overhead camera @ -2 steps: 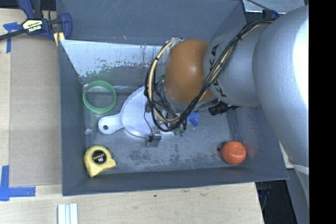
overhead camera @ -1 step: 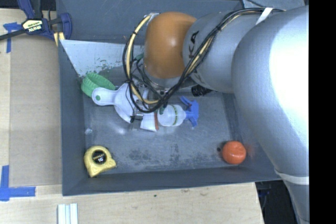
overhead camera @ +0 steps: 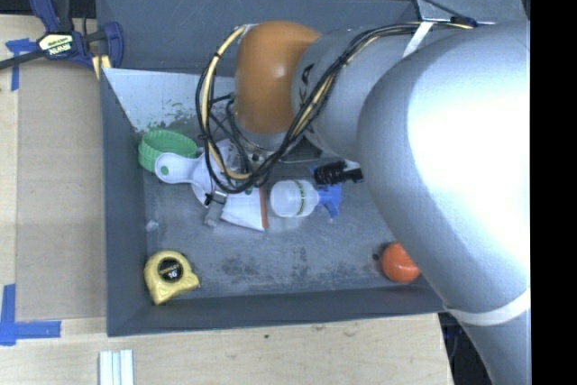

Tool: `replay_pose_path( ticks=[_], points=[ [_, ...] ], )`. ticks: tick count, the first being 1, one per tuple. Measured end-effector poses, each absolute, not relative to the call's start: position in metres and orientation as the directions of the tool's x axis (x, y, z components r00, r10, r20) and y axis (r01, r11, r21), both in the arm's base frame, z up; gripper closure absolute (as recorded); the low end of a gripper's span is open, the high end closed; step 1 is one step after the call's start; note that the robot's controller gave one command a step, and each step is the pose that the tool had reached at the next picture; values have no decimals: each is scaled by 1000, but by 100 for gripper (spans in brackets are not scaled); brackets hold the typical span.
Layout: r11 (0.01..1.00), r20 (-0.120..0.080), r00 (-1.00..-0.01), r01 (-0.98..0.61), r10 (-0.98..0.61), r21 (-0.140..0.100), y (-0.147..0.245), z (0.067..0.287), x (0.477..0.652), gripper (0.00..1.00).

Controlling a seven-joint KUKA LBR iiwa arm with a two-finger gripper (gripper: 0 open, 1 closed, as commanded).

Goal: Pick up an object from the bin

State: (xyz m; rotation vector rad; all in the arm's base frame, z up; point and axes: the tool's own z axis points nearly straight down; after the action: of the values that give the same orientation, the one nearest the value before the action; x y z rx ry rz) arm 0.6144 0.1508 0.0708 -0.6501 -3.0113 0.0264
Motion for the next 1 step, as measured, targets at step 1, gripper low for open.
replay_pose_path(
  ticks=[1],
  points=[
    [871,76,-869,482,489,-91,179,69,618,0]
  ],
)
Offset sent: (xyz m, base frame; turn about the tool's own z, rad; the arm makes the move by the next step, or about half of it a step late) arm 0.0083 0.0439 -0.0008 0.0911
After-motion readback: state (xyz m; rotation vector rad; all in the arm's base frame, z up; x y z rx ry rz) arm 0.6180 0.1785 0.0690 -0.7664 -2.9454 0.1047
